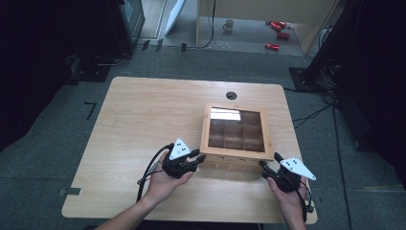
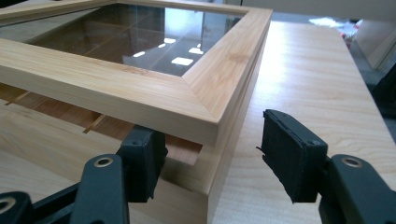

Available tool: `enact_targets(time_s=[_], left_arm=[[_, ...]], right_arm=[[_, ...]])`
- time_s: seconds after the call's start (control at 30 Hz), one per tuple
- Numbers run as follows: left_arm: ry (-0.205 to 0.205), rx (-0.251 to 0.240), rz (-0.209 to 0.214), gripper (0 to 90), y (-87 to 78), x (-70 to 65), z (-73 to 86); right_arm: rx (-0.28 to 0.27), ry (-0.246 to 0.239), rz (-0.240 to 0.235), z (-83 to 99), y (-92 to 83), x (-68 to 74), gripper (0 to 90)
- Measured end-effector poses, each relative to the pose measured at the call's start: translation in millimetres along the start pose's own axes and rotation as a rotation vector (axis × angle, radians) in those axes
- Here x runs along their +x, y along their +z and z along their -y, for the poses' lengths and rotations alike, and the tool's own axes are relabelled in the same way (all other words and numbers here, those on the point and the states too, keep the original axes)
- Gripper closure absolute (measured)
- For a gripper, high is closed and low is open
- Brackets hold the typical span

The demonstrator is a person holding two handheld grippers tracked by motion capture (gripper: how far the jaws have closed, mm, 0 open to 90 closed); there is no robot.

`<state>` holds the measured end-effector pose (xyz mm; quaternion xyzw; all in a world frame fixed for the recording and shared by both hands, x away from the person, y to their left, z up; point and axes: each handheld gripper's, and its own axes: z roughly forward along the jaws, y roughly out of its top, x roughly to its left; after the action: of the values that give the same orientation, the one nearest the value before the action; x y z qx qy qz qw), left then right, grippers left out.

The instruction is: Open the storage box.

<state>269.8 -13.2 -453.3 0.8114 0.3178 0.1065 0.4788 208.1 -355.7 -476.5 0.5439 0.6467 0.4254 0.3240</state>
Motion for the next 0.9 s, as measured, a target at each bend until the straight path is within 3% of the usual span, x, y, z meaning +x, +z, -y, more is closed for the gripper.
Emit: enact_targets(time_s=[0.03,0.2,0.43,0.77,0.9], left_arm=[[-0.002,-0.002,0.001,67.4,-0.1,0.3,0.0],[-0.015,-0.016,0.006,62.2,-4.4,3.2,-0.2],[-0.002,0.033,0.021,44.0,-11.1,7.9,11.2],[-0.029,0.07,-0.027,41.2,-25.2,32.2,27.7],[-0.068,0.09,-0.056,40.8,-32.8,48.7,40.9]], right_arm=[[-0.014,-0.021,0.008,0.2,-0.3,1.0,40.6],[-0.035,-0.036,0.009,-0.8,-2.6,0.5,40.5],[-0.082,-0.053,0.017,-13.7,-5.1,-0.6,40.4],[-0.14,-0.092,0.022,-42.9,-5.0,-5.4,40.1],[-0.153,-0.119,0.03,-53.7,-3.6,-6.5,40.1]])
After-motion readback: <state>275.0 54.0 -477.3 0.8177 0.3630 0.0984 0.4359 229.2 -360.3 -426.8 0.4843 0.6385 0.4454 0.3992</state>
